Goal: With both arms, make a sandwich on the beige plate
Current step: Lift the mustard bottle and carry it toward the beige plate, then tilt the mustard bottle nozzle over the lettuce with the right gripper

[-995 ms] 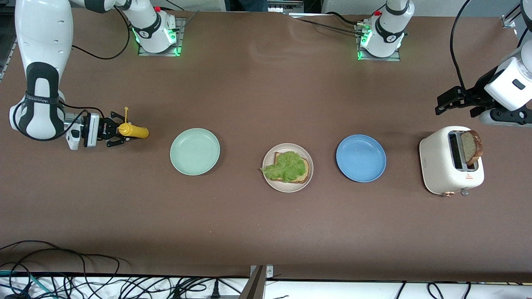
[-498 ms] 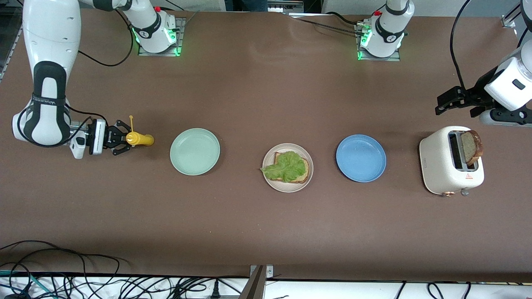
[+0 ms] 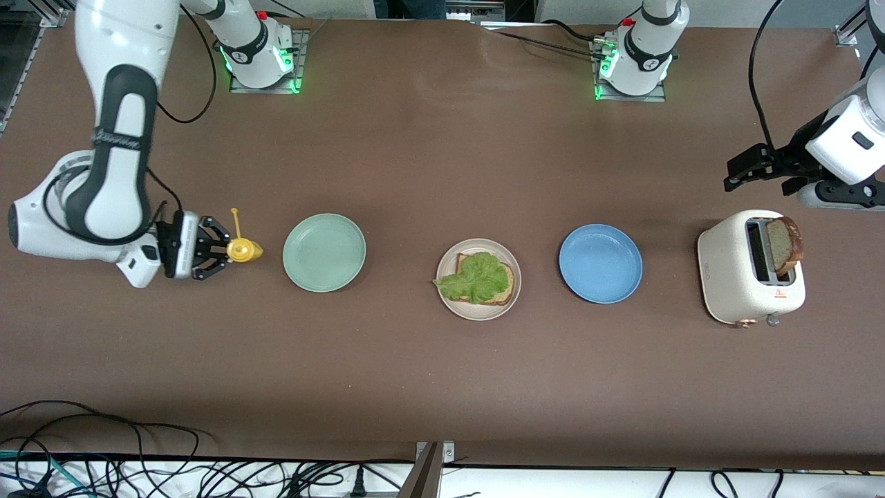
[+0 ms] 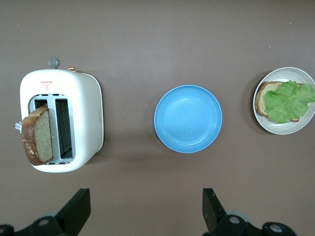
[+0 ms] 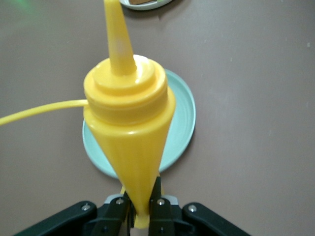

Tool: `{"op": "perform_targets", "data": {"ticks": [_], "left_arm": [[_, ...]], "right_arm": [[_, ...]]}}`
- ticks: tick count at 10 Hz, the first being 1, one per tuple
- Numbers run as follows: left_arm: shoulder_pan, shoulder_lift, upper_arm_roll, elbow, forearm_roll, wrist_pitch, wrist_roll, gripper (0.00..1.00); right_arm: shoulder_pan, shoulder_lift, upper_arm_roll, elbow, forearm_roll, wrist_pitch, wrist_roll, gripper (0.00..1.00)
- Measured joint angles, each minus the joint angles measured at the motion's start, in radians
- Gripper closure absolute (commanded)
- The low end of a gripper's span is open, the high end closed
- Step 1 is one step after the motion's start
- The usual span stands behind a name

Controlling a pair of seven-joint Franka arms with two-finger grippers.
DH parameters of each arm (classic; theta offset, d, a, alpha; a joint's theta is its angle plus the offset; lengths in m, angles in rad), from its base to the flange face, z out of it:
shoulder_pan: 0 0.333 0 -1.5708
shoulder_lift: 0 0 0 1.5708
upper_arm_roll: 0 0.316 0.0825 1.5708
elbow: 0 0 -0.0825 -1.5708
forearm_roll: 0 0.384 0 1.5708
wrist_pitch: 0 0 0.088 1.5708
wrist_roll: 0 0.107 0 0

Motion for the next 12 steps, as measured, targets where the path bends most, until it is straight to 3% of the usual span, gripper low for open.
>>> {"op": "perform_targets", "data": {"ticks": [4, 6, 9, 12], "left_arm": [[0.0, 0.0, 0.0, 0.0, 0.0, 0.0, 0.0, 0.0], [0.0, 0.0, 0.0, 0.0, 0.0, 0.0, 0.0, 0.0], [0.0, 0.0, 0.001, 0.0, 0.0, 0.0, 0.0, 0.0], [0.0, 0.0, 0.001, 0.0, 0.0, 0.0, 0.0, 0.0]], "right_arm": [[0.25, 0.005, -0.007, 0.117, -0.249, 0.193, 0.442, 1.0], [0.347, 0.029, -0.001, 0.157, -0.416, 0.265, 0.668, 1.0], [0.493, 0.136, 0.015, 0.211, -0.648, 0.348, 0.958, 1.0], [0.533, 0.298, 0.065, 0.327, -0.834, 0.367, 1.109, 1.0]]}}
